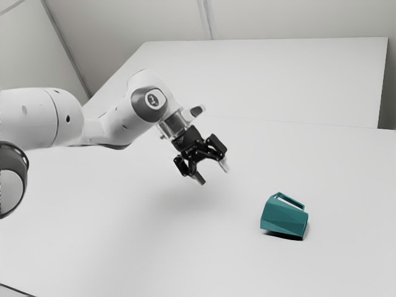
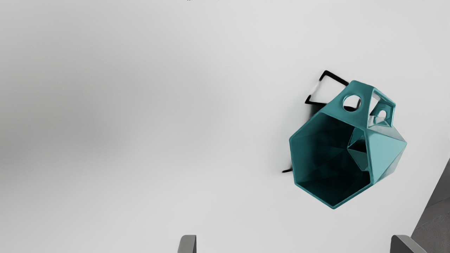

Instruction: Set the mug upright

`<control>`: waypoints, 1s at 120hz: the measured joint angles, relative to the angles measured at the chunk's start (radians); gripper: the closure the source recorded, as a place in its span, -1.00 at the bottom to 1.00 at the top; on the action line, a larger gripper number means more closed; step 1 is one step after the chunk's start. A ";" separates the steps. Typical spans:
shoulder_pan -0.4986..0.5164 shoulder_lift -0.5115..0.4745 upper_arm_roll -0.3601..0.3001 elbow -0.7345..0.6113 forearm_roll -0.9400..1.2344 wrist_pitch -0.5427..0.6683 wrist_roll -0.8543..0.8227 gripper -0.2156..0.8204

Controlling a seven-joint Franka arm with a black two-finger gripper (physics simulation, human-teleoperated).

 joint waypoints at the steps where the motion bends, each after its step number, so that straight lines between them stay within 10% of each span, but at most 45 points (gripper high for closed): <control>1: -0.001 0.003 -0.001 0.000 -0.005 0.003 -0.001 -0.58; 120: -0.097 0.172 -0.081 -0.008 -0.463 0.167 -0.119 -0.58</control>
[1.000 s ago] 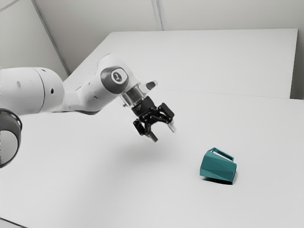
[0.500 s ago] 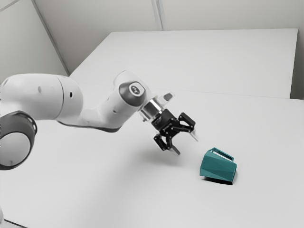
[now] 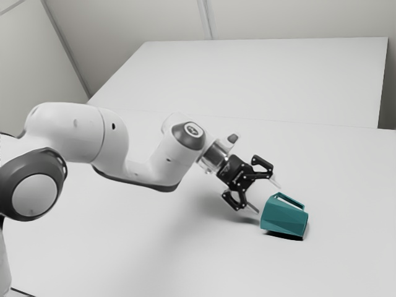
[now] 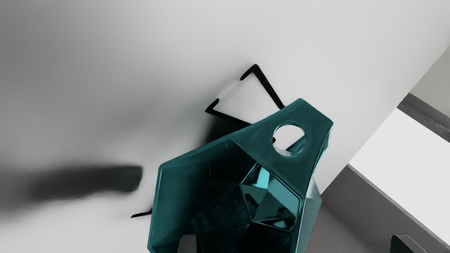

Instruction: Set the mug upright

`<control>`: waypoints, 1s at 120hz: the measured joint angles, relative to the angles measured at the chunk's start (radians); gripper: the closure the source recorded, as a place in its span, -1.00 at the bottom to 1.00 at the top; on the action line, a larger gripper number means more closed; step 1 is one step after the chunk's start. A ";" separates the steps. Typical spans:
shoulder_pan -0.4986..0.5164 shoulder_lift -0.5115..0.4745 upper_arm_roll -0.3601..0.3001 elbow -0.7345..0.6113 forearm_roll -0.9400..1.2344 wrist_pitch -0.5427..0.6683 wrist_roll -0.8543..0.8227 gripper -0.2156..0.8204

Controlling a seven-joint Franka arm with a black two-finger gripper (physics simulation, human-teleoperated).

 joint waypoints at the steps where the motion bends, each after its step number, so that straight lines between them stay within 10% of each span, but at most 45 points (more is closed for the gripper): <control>1: -0.001 0.001 0.000 0.000 -0.003 0.001 0.000 -0.58; 40: -0.034 0.048 -0.010 0.025 -0.095 0.040 -0.013 -0.56; 73: -0.038 0.051 -0.010 0.030 -0.098 0.054 -0.020 0.56; 120: -0.078 0.041 -0.010 0.062 -0.077 0.076 -0.034 0.89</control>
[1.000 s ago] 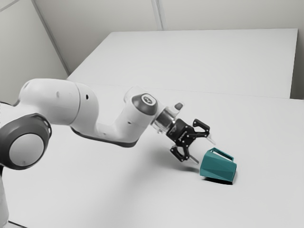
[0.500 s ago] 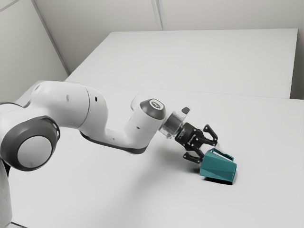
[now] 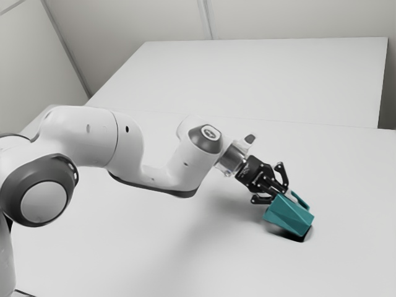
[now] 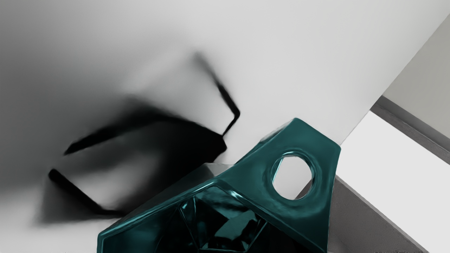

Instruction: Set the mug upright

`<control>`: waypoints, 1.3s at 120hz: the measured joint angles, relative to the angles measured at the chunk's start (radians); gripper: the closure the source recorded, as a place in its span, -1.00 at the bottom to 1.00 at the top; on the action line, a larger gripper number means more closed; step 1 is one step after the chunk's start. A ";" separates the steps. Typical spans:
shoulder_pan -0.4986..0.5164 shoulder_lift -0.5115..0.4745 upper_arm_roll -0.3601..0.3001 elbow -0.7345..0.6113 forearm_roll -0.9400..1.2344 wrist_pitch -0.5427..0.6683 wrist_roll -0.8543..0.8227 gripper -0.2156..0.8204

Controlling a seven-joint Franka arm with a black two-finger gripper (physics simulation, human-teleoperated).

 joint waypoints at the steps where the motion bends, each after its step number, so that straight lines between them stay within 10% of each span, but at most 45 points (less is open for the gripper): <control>1: -0.001 -0.001 0.000 0.000 0.003 0.000 -0.001 0.89; 90: 0.029 -0.324 0.082 -0.104 1.010 0.034 -0.106 0.93; 156: 0.169 -0.509 0.084 -0.338 1.225 0.030 -0.058 0.93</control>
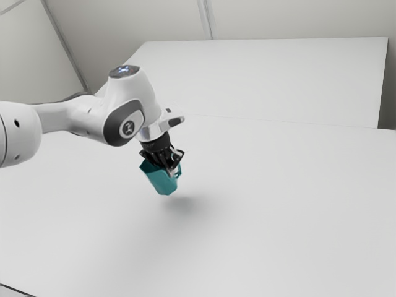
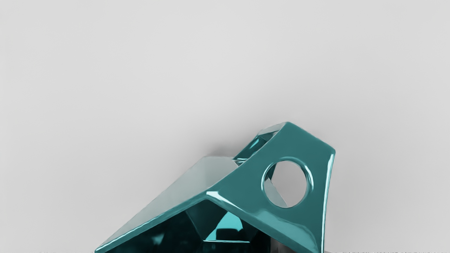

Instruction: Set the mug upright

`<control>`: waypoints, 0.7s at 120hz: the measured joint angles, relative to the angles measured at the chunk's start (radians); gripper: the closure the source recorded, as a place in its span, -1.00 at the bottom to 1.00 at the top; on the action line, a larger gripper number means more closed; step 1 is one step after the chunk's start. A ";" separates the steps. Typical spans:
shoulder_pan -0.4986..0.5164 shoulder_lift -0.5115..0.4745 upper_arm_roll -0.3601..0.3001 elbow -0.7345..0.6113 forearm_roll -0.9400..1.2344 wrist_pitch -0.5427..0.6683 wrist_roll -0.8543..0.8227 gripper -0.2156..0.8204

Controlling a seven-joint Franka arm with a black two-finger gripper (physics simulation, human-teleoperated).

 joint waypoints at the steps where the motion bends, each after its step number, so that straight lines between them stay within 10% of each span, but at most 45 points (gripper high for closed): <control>1: 0.001 -0.001 0.000 -0.002 0.001 0.000 0.001 0.93; 84: 0.080 0.069 0.004 -0.063 0.070 0.062 0.068 0.93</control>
